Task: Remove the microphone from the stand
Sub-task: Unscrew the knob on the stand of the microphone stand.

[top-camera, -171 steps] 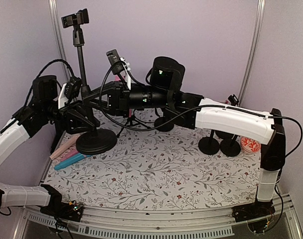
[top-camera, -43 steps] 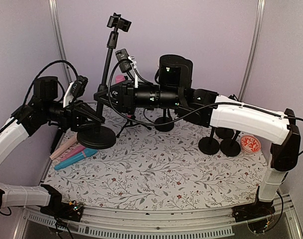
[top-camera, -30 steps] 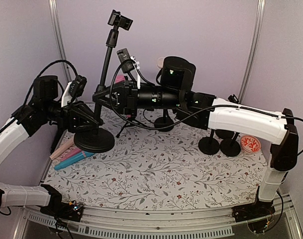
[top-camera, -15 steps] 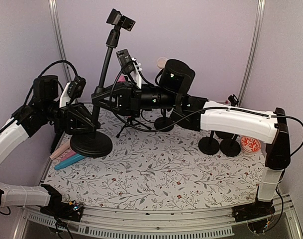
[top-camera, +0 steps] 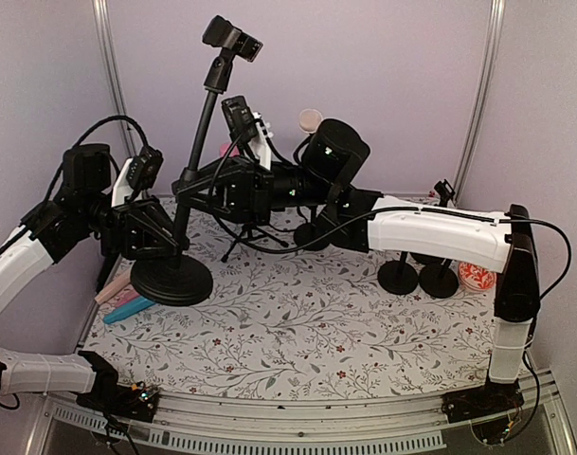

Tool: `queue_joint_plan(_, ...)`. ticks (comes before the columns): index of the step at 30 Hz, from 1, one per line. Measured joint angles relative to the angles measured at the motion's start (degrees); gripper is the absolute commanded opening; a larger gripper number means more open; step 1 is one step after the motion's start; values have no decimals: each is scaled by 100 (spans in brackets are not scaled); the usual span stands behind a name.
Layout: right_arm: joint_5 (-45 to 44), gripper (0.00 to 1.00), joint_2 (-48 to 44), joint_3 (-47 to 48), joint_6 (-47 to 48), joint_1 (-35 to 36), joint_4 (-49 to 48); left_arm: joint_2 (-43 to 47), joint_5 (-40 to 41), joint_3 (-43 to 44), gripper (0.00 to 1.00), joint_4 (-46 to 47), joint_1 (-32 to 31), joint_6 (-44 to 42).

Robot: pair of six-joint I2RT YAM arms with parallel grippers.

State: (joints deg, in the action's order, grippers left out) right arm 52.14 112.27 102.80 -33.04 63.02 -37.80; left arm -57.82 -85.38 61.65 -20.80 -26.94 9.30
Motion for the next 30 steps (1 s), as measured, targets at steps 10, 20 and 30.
queue_joint_plan(10, -870, 87, -286, -105, -42, -46, 461, 9, -195, 0, 0, 59, 17, -131)
queue_joint_plan(20, -3707, 83, -1274, -636, 927, 264, 2216, 7, 708, 2, 0, 66, 210, -350)
queue_joint_plan(30, -4610, 64, -981, 208, 1484, 522, 3390, 7, 1246, 13, 0, 68, 249, -474)
